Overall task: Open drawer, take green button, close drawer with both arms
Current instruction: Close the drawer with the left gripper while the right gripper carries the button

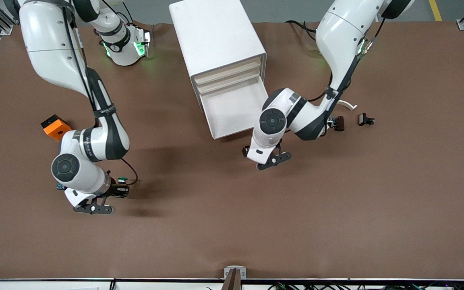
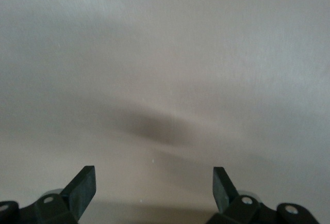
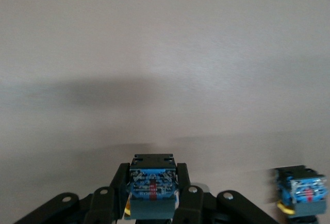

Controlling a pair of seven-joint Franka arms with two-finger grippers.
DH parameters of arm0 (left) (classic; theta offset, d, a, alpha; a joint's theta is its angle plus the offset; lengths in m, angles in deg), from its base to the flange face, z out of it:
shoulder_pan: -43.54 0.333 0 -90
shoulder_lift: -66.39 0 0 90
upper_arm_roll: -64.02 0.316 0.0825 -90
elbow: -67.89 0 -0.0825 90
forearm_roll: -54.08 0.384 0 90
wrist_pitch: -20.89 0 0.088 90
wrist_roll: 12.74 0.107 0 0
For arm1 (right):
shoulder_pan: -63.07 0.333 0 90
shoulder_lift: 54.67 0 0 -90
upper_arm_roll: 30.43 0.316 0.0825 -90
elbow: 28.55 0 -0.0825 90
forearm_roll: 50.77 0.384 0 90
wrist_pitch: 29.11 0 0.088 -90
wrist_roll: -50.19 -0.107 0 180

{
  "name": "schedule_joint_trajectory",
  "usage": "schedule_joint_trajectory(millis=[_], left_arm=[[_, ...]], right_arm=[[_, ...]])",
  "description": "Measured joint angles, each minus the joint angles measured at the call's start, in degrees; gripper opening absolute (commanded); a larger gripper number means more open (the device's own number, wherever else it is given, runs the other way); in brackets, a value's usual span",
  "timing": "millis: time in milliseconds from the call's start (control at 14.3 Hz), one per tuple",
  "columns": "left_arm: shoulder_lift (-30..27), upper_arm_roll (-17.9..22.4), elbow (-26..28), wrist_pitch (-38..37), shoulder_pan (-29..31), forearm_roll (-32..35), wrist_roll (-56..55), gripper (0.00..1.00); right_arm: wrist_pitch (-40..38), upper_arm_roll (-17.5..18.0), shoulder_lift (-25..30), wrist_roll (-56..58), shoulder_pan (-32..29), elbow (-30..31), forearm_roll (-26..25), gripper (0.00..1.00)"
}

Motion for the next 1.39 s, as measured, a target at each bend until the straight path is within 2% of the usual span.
schedule_joint_trajectory(millis=[279, 627, 1394], left_arm=[[-1.2, -0.3, 2.1, 0.0, -2.5, 0.0, 0.0, 1.0], [-2.0, -2.3, 4.5, 0.0, -3.9, 0.0, -0.1, 1.0], [-2.7, -6.4, 5.7, 0.0, -4.0, 0.1, -2.9, 1.0]], right_arm=[[0.1, 0.1, 0.0, 3.3, -2.0, 0.9, 0.4, 0.0], [0.0, 0.1, 0.0, 11.6, -4.1, 3.0, 5.5, 0.0], [2.2, 0.8, 0.3, 12.5, -4.2, 6.4, 5.7, 0.0]])
